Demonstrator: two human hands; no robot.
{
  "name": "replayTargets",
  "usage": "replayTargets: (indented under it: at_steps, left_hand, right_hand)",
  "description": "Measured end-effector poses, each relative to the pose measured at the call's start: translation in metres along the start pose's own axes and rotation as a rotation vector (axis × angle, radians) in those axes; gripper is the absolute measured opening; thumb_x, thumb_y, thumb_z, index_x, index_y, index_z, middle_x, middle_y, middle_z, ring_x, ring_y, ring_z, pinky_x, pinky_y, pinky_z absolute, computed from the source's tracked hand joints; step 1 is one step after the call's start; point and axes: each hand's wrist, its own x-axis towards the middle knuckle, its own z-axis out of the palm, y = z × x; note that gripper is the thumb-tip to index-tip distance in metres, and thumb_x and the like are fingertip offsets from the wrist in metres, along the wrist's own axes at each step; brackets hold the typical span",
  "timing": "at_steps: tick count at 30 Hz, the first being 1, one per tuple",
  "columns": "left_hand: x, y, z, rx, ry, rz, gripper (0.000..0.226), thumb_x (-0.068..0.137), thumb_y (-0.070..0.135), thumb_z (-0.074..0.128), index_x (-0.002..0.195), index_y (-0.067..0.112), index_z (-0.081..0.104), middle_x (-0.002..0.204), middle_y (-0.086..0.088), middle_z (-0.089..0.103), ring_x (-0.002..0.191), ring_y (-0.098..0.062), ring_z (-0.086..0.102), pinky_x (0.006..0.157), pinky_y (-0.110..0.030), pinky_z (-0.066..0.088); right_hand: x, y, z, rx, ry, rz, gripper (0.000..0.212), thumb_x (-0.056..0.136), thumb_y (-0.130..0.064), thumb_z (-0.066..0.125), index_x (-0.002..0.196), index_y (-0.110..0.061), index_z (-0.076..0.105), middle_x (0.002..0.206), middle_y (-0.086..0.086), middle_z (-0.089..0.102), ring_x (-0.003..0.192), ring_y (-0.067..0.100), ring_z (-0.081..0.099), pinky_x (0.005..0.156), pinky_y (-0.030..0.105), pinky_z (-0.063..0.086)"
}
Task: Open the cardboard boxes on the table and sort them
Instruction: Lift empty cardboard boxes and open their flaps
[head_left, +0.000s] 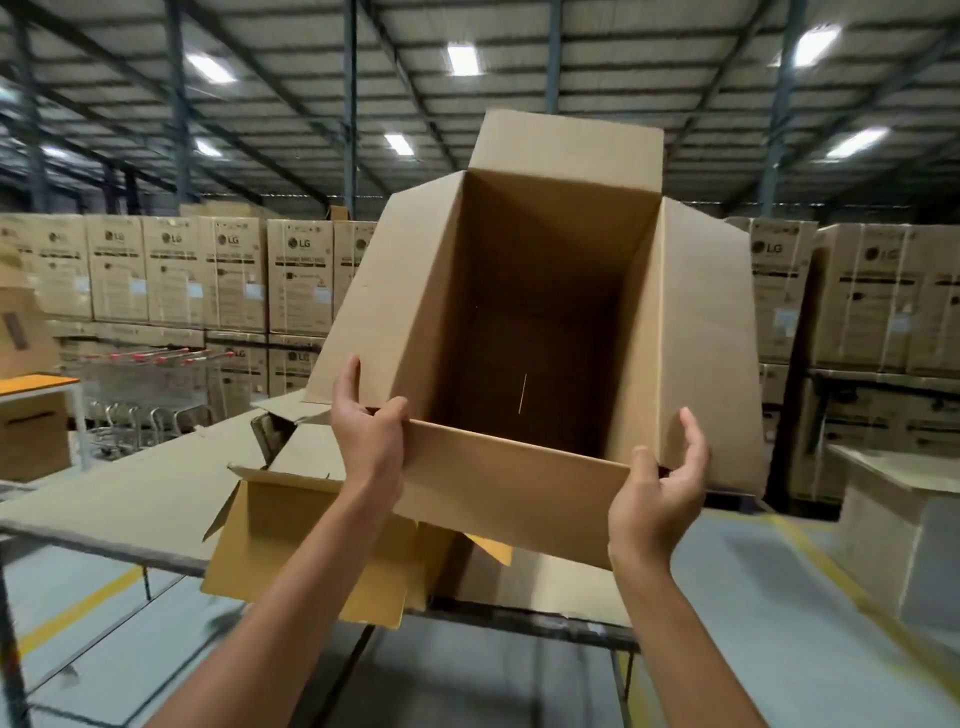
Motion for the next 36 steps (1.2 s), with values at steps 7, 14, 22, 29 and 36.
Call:
replayTargets:
  at_steps: [7, 14, 22, 29, 36]
  left_hand:
    - [0.094, -0.013, 0.005, -0.017, 0.124, 0.077, 0.078, 0.083, -0.004, 0.059, 0.151, 0.026, 0.037, 0.139, 0.011, 0.045, 0.091, -0.010, 0.055, 0.072, -0.022, 0.046]
    - [0.177, -0.032, -0.010, -0.023, 0.183, 0.143, 0.085, 0.070, 0.006, 0.060, 0.150, 0.025, 0.039, 0.149, 0.012, 0.043, 0.117, -0.006, 0.057, 0.099, -0.034, 0.051]
    - [0.293, -0.089, -0.030, -0.083, 0.290, 0.185, 0.070, 0.081, -0.005, 0.062, 0.147, 0.011, 0.044, 0.145, -0.011, 0.052, 0.052, 0.017, 0.049, 0.057, -0.002, 0.040]
    - [0.406, -0.149, -0.059, -0.053, 0.235, 0.086, 0.071, 0.079, 0.003, 0.065, 0.147, 0.015, 0.045, 0.132, -0.013, 0.060, 0.065, 0.005, 0.052, 0.069, -0.008, 0.043]
    - [0.473, -0.220, -0.075, 0.128, 0.142, -0.073, 0.062, 0.086, 0.007, 0.068, 0.144, 0.013, 0.048, 0.145, -0.002, 0.050, 0.131, -0.015, 0.049, 0.106, -0.024, 0.038]
  right_hand:
    - [0.023, 0.023, 0.103, 0.099, -0.034, -0.022, 0.057, 0.096, 0.007, 0.050, 0.150, -0.006, 0.037, 0.149, -0.002, 0.037, 0.106, -0.012, 0.050, 0.079, -0.013, 0.027]
    - [0.028, 0.057, 0.197, 0.080, -0.098, -0.036, 0.058, 0.100, -0.002, 0.051, 0.154, -0.011, 0.032, 0.157, 0.001, 0.035, 0.123, -0.025, 0.031, 0.091, -0.010, 0.024]
    - [0.004, 0.090, 0.312, 0.089, -0.076, -0.039, 0.057, 0.100, 0.003, 0.047, 0.153, -0.004, 0.030, 0.130, -0.007, 0.050, 0.110, 0.021, 0.038, 0.067, 0.013, 0.045]
    - [-0.018, 0.142, 0.420, -0.054, -0.038, -0.021, 0.056, 0.101, -0.003, 0.047, 0.154, -0.009, 0.030, 0.156, 0.009, 0.037, 0.122, 0.011, 0.038, 0.065, -0.006, 0.035]
    - [-0.029, 0.202, 0.477, -0.211, -0.117, 0.149, 0.060, 0.102, -0.012, 0.052, 0.156, -0.020, 0.029, 0.160, -0.002, 0.033, 0.146, 0.018, 0.034, 0.109, 0.024, 0.035]
